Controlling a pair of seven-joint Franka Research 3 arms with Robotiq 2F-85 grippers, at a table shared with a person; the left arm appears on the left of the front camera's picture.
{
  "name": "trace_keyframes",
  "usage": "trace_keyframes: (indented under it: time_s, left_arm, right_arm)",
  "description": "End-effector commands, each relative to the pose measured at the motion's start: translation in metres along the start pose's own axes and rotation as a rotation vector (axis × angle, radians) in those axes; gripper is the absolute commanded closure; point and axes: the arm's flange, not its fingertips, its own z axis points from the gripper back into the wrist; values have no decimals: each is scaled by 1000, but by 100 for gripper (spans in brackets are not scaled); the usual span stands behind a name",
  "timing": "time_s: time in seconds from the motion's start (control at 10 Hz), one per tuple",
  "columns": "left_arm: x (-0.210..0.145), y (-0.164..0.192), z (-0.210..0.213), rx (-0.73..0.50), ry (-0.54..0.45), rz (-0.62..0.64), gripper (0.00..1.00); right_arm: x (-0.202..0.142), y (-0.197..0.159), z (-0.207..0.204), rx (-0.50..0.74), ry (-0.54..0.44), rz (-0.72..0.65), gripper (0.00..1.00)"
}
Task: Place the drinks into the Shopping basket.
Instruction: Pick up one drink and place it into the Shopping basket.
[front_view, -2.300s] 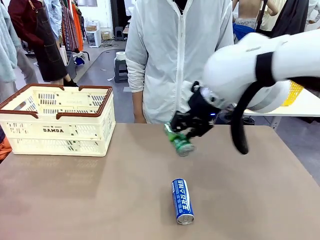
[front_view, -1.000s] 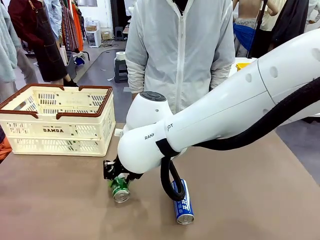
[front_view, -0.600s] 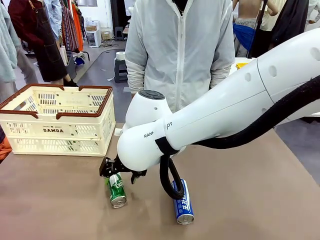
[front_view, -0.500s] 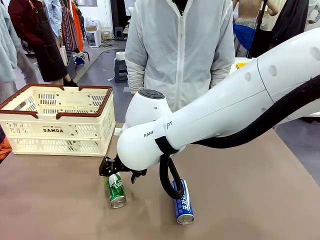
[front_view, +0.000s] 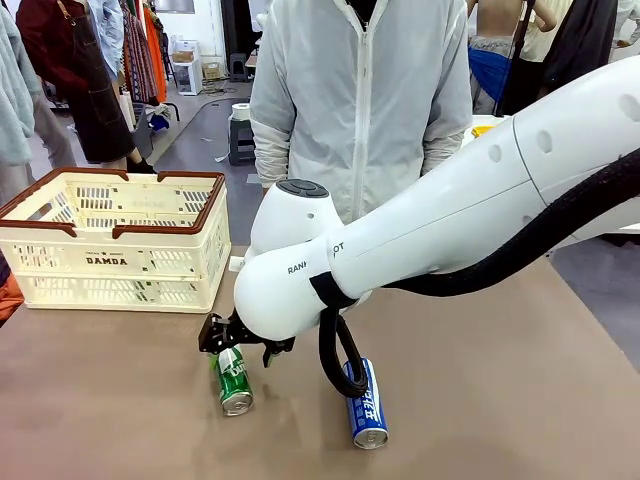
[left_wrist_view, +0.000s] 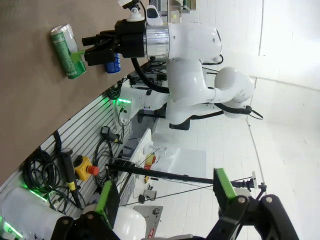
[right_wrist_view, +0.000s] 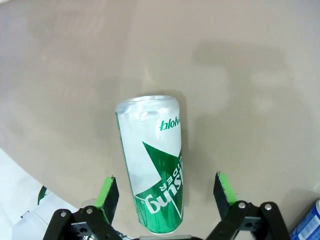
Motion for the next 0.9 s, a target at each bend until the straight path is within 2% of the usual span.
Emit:
trace_keyframes:
  time_s: [0.0,0.2,0.3,0.5,0.7,0.8]
  left_arm:
    - [-2,-1,-2,-2,-9,5,0]
    - [-2,-1,-2,-2,-9,5,0]
    - [-2,-1,-2,-2,-9,5,0]
    - [-2,-1,-2,-2,-9,5,0]
    - [-2,-1,-2,-2,-9,5,0]
    - [-2,-1,-2,-2,-9,5,0]
  right_arm:
    - [6,-3,25,-15,-47,-28,0]
    - [6,-57,90,122,48,-41,0]
    - [-6,-97,137,187,89,-50,0]
    - [-50,-207,234,380,54,-136,0]
    - [-76,-309,289,587,31,-276,0]
    - [-87,-347,305,688,25,-297,0]
